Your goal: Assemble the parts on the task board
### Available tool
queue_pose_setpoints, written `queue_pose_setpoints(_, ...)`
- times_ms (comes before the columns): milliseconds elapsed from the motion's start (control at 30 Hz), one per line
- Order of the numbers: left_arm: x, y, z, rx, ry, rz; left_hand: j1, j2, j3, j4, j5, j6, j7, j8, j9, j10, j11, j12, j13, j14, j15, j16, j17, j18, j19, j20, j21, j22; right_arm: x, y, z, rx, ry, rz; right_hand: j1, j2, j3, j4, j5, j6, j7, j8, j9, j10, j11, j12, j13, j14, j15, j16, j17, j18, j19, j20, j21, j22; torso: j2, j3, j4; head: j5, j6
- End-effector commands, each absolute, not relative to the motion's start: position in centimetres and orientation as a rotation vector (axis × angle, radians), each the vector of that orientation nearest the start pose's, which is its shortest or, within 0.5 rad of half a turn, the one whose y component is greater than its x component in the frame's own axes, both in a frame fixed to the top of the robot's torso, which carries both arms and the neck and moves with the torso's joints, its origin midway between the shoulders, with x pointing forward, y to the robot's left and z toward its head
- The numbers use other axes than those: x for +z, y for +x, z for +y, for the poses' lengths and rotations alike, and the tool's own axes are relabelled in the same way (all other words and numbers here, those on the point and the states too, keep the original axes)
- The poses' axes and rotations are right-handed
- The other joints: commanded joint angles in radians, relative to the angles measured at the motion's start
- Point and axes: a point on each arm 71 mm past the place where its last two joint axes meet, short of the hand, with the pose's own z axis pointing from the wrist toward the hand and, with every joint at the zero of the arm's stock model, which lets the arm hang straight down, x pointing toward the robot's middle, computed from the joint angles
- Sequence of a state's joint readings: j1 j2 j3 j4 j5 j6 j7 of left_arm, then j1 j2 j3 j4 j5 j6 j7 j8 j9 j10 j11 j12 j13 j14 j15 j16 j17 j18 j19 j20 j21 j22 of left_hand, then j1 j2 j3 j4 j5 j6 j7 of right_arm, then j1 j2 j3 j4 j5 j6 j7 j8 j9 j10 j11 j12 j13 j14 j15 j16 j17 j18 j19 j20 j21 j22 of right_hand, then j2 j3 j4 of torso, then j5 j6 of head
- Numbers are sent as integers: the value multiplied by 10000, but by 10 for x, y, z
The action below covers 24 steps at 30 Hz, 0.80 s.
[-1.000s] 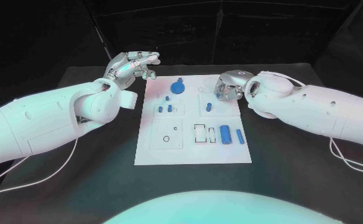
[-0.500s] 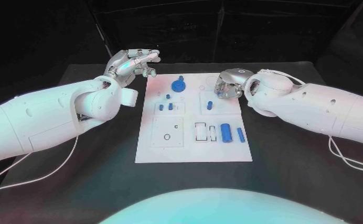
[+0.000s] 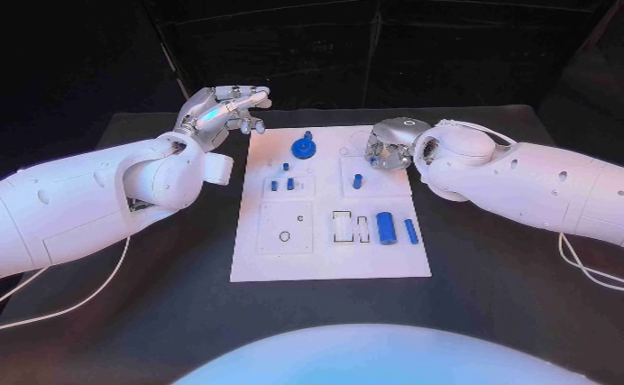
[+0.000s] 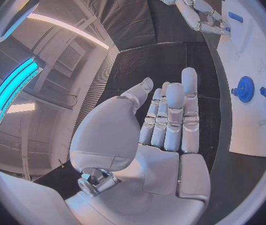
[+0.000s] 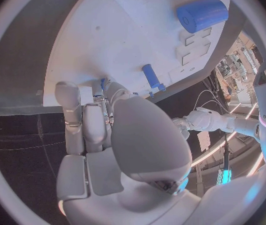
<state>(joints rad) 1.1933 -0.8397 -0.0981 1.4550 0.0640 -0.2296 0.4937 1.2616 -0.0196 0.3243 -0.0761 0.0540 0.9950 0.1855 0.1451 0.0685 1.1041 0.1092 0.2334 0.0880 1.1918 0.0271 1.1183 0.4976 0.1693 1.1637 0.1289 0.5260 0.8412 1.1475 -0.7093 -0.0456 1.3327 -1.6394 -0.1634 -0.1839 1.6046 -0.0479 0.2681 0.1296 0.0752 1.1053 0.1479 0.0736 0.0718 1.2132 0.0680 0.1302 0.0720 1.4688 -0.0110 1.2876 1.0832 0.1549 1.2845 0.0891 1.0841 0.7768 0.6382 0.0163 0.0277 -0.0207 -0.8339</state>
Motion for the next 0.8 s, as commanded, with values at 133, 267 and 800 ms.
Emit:
queue_pose_setpoints(133, -200, 492, 228, -15967, -11534, 13746, 246, 59, 26, -57, -11, -91, -15, 117, 13, -102, -1, 106, 19, -74, 5, -41, -49, 135, 105, 1, -92, -35, -230, 504, -189, 3971, -3132, 17709, -316, -137, 497, -149, -50, 108, -17, -39, -15, 100, 17, 3, 6, 254, -52, 94, -11, -92, -97, -23, 105, 74, -10, 9, 4, 24, -20)
queue_pose_setpoints(267, -200, 492, 228, -16007, -11544, 13798, 388, 92, 99, -143, -4, -96, -18, 158, 16, -132, -7, 151, 22, -95, -7, -54, -82, 137, 121, -13, -111, -52, -227, 501, -190, 4012, -3088, 17557, -473, -240, 779, -261, -58, 119, -14, -49, -17, 111, 19, 0, 10, 249, -50, 110, -22, -94, -113, -20, 160, 122, -13, -2, -6, -5, -12)
queue_pose_setpoints(800, -201, 493, 228, -16126, -11560, 13927, 442, 102, 169, -192, 38, -55, -33, 220, 23, -141, -15, 202, 23, -179, -11, -128, -229, 134, 115, -22, -135, -66, -220, 493, -193, 4163, -2881, 17154, -639, -351, 933, -315, -83, 113, -8, -57, -19, 118, 24, 1, 16, 250, -44, 130, -18, -104, -105, -22, 225, 199, 2, -11, 18, -66, 13)
